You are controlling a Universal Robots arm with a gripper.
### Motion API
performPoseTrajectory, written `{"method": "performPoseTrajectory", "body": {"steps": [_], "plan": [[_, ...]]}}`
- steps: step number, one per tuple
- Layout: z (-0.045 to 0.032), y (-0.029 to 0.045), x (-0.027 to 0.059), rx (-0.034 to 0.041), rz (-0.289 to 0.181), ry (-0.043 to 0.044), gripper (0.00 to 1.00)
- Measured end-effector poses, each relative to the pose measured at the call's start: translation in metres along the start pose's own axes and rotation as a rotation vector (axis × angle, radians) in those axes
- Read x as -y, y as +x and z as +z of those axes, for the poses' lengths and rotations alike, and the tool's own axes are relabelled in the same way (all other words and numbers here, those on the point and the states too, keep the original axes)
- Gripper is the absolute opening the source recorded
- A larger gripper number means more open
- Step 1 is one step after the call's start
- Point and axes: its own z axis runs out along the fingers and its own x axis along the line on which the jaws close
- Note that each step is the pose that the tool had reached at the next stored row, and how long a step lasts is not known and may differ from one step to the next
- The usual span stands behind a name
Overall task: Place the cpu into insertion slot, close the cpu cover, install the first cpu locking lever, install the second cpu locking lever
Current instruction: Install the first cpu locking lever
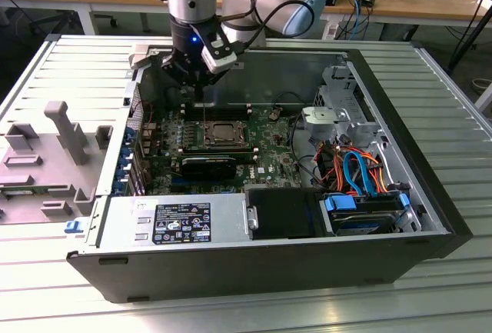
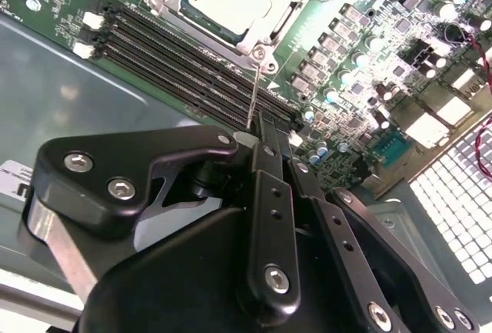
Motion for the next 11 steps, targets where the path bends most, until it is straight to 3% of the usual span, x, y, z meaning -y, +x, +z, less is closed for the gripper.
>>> {"method": "performPoseTrajectory", "body": {"steps": [11], "plan": [[0.0004, -0.0061, 0.0003, 0.0, 0.0, 0.0, 0.11]]}}
